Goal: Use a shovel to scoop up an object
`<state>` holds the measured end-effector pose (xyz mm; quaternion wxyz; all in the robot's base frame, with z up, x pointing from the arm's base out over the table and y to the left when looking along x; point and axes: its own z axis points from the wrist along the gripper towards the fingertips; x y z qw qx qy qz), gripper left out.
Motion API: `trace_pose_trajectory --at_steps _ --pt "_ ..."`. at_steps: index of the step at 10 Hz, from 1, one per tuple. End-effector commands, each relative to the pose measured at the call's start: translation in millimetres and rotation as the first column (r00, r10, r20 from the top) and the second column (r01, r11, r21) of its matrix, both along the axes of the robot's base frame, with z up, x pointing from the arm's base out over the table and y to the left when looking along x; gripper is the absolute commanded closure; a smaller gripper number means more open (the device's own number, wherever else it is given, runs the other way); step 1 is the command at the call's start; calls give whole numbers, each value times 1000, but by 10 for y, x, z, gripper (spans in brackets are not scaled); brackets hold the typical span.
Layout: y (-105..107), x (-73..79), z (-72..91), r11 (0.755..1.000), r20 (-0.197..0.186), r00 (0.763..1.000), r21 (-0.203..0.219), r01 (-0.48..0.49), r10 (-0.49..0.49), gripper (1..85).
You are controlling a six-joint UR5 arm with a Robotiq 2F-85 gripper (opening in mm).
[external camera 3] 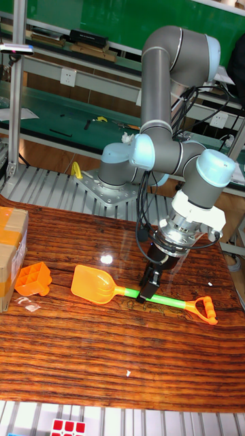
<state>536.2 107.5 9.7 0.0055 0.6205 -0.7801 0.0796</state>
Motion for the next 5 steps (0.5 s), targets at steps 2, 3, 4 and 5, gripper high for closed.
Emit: trace_pose_trajectory --at_steps 2,3,4,5 --pt "38 8 -19 1000 4 1000 22 14 -14 310" --pt "50 12 -20 999 6 1000 27 18 -19 327" --pt "52 13 -20 999 8 1000 27 23 -23 340" --pt "57 16 -20 999 10 1000 29 26 -26 360"
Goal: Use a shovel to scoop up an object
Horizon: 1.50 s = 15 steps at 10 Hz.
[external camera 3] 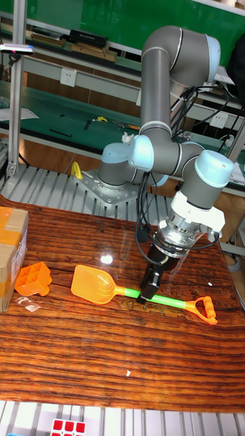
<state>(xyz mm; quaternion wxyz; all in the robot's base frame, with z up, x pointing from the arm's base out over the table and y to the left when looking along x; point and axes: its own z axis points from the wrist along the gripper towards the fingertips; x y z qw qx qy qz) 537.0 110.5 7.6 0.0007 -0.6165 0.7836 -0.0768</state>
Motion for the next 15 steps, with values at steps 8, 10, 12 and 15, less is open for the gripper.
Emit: trace_pose_trajectory --at_steps 8,10,12,15 --pt "12 32 9 999 20 998 14 52 -53 590" --pt "6 42 14 998 25 998 12 61 -61 660" --pt "3 63 21 997 36 996 13 76 -77 743" --pt "3 82 48 995 47 994 18 101 -101 847"
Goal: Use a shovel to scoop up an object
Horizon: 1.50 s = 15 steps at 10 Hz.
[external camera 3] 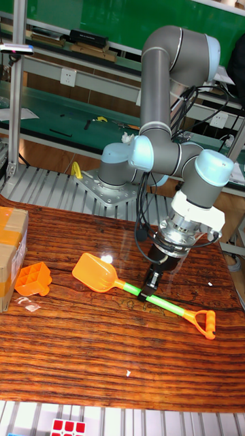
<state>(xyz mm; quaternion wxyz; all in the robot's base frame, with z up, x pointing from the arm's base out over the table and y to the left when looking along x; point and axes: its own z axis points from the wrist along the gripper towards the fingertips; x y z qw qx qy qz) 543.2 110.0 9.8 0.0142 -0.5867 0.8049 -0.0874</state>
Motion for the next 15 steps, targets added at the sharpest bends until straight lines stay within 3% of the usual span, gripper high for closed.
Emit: trace_pose_trajectory --at_steps 1,2,4,7,11,15 --pt "61 19 33 999 9 999 34 39 -39 847" --pt "121 21 42 997 8 998 62 54 -55 847" --pt "90 87 162 995 6 998 78 59 -60 847" --pt "8 236 339 996 14 1000 91 9 -11 847" --pt "7 473 535 987 33 998 150 -50 46 847" --pt "-1 587 665 970 49 993 217 -114 106 847"
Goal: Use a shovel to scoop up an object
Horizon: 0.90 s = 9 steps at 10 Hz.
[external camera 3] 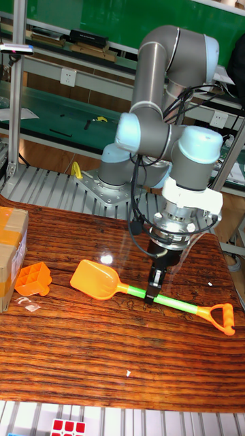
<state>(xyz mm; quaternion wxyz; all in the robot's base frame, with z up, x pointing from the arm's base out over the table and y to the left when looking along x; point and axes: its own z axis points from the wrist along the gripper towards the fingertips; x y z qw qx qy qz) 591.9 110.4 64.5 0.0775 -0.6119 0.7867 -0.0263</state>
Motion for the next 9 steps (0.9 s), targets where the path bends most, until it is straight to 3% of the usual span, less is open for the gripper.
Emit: trace_pose_trajectory --at_steps 1,4,9 --pt "-17 128 148 997 24 999 66 -49 47 847" --pt "-65 121 234 990 34 997 114 -79 75 847" --pt "-79 -47 377 976 58 994 189 -106 97 847"
